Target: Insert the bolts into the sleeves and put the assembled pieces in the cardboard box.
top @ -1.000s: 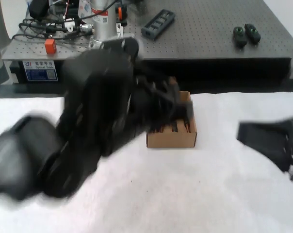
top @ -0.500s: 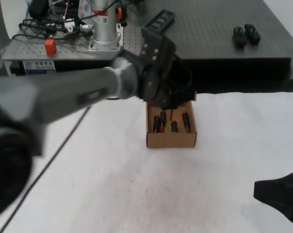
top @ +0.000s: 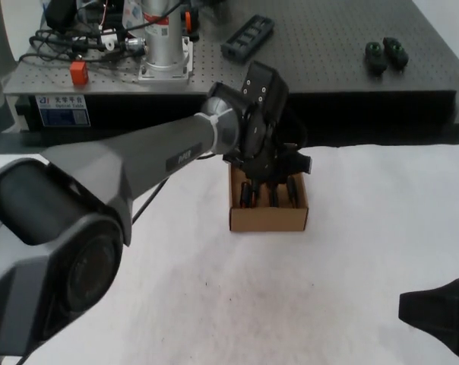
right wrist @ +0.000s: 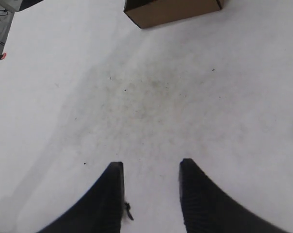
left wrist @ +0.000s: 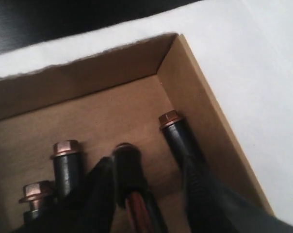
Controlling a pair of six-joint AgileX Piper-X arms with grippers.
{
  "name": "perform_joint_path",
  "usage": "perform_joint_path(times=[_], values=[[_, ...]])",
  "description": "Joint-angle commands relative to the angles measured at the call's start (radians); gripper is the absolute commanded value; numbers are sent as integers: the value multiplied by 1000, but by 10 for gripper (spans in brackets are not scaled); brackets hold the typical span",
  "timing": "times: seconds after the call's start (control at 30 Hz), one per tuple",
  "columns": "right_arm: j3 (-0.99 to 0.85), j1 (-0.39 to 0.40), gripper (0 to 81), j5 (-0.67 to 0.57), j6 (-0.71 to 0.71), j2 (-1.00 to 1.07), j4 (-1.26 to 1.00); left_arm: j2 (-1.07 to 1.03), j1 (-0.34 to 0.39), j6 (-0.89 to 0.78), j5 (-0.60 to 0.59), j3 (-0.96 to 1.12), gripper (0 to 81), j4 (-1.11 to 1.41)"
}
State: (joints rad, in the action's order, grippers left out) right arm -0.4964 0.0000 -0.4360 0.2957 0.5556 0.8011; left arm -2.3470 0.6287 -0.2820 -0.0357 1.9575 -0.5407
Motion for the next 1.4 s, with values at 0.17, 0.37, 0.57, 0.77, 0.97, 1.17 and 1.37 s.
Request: perform_joint_path(times=[0.17, 0.37, 0.57, 0.77, 0.97, 1.17, 1.37], values=[[-4, 3, 173, 17, -95, -16, 1, 135, -4, 11, 138, 13, 7, -178], [-4, 14, 17, 48, -135, -58, 3, 373, -6, 55, 189, -235, 3, -114], [-4, 14, 17, 123, -215, -133, -7, 757, -6, 51, 189, -744, 3, 86], [46, 14, 17, 143, -215, -148, -62, 1197, 3, 9, 182, -1173, 3, 154], [108, 14, 17, 138, -215, -148, -234, 1652, 5, -3, 182, -1428, 3, 154], [160, 14, 17, 119, -163, -148, -167, 1953, 5, -2, 182, -1580, 3, 121], [211, 14, 17, 97, -172, -148, -211, 2132, 5, -2, 182, -1691, 3, 107]])
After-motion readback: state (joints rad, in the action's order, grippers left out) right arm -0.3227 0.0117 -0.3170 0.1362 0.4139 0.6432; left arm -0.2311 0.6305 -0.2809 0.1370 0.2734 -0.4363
